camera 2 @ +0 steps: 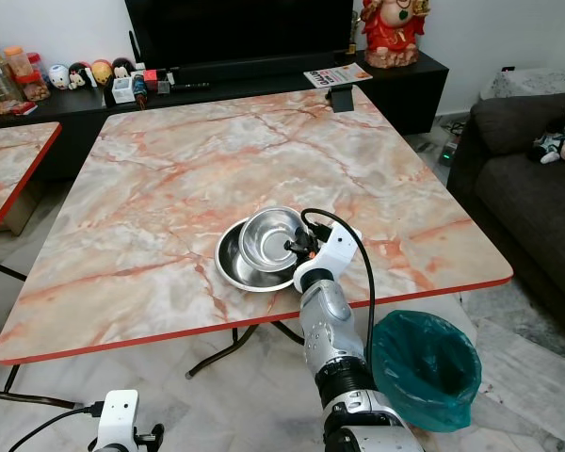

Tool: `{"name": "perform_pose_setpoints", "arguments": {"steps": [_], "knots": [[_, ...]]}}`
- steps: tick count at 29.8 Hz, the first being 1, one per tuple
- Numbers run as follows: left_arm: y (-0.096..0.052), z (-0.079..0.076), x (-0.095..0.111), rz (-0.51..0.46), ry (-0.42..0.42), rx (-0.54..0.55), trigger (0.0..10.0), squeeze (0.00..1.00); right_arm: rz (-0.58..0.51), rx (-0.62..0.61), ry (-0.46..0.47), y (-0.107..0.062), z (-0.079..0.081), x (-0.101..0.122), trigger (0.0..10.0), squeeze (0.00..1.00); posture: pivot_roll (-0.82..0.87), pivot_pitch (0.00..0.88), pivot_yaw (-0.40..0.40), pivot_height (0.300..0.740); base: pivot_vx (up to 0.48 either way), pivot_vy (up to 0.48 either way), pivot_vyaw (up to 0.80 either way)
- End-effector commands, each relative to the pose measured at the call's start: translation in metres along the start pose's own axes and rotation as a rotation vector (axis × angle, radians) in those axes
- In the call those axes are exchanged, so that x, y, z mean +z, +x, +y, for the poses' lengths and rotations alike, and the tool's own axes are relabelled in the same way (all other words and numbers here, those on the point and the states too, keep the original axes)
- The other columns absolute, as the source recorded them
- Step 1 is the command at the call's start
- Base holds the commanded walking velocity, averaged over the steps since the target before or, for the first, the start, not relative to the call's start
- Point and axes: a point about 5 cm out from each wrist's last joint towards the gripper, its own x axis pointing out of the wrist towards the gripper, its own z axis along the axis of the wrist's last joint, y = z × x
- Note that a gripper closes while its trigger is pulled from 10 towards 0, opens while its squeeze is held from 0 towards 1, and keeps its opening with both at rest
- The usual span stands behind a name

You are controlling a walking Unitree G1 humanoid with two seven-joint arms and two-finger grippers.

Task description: Setting the table

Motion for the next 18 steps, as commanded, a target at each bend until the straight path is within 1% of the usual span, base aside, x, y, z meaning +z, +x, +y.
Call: {"name": "perform_pose_setpoints", "arguments": {"steps": [1, 3, 5, 7, 10, 12, 18], "knots": [[0.000, 0.005, -0.001, 0.002, -0.004, 0.019, 10.0, 0.00, -0.002, 0.094, 0.062, 0.008, 0.038, 0.001, 10.0, 0.00, -0.01, 0.004, 0.064, 0.736, 0.000, 0.000, 0.00], [0.000, 0.005, 0.000, 0.002, -0.003, 0.019, 10.0, 0.00, 0.002, 0.098, 0.069, 0.008, 0.039, 0.001, 10.0, 0.00, -0.01, 0.004, 0.064, 0.736, 0.000, 0.000, 0.00], [0.000, 0.005, 0.000, 0.000, -0.004, 0.019, 10.0, 0.00, 0.013, 0.102, 0.102, 0.009, 0.041, 0.000, 10.0, 0.00, -0.01, 0.004, 0.063, 0.736, 0.000, 0.000, 0.00], [0.000, 0.005, 0.000, 0.000, -0.004, 0.020, 10.0, 0.00, 0.017, 0.104, 0.112, 0.009, 0.042, 0.000, 10.0, 0.00, -0.01, 0.004, 0.063, 0.736, 0.000, 0.000, 0.00], [0.000, 0.005, 0.000, 0.000, -0.004, 0.020, 10.0, 0.00, 0.022, 0.117, 0.117, 0.009, 0.045, 0.001, 10.0, 0.00, -0.01, 0.004, 0.061, 0.736, 0.000, 0.000, 0.00], [0.000, 0.005, 0.000, 0.000, -0.005, 0.022, 10.0, 0.00, 0.039, 0.146, 0.124, 0.009, 0.051, 0.000, 10.0, 0.00, -0.01, 0.003, 0.060, 0.736, 0.000, 0.000, 0.00], [0.000, 0.005, 0.000, 0.000, -0.007, 0.023, 10.0, 0.00, 0.074, 0.176, 0.114, 0.009, 0.056, -0.003, 10.0, 0.00, -0.01, 0.002, 0.057, 0.736, 0.000, 0.000, 0.00]]}}
